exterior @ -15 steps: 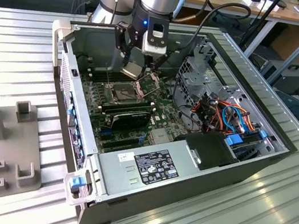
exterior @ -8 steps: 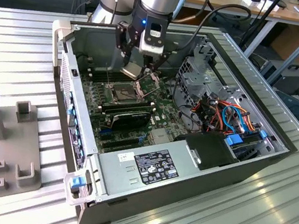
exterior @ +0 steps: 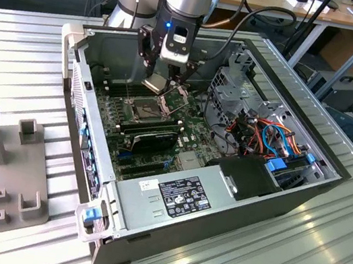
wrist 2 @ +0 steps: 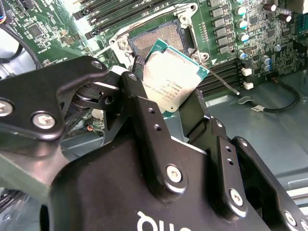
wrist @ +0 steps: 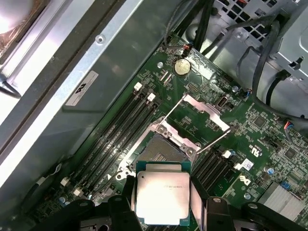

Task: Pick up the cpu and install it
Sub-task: 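Place the cpu into insertion slot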

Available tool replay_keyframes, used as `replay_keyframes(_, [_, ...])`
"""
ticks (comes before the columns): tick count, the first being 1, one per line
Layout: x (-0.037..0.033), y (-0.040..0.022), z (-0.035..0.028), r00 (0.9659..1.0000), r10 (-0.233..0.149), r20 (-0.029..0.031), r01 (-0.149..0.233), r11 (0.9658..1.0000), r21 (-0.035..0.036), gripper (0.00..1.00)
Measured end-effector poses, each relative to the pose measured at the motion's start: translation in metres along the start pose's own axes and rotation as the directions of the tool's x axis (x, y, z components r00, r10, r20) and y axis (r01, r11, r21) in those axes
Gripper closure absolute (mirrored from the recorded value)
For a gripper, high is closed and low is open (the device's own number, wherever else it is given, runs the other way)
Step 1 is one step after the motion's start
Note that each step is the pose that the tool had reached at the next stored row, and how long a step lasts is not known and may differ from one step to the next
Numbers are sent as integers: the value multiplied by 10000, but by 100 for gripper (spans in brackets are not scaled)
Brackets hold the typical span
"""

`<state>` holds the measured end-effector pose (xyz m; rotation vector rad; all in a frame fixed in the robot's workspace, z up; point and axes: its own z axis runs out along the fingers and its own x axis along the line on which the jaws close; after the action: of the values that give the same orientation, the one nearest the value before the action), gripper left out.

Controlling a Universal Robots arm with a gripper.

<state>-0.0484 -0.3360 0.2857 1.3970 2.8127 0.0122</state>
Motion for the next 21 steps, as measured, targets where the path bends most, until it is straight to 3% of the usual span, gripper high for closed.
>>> replay_keyframes(6, [0,0,0,10000,20,0,-20,10000,0,46])
replay_keyframes(11, [0,0,3,9978,669,5,-669,9978,-2,46])
replay_keyframes(14, [0,0,6,9940,1092,7,-1092,9940,-4,46])
replay_keyframes(19, [0,0,8,9840,1782,13,-1782,9840,-6,46])
replay_keyframes(21, [0,0,8,9839,1788,13,-1788,9839,-6,46])
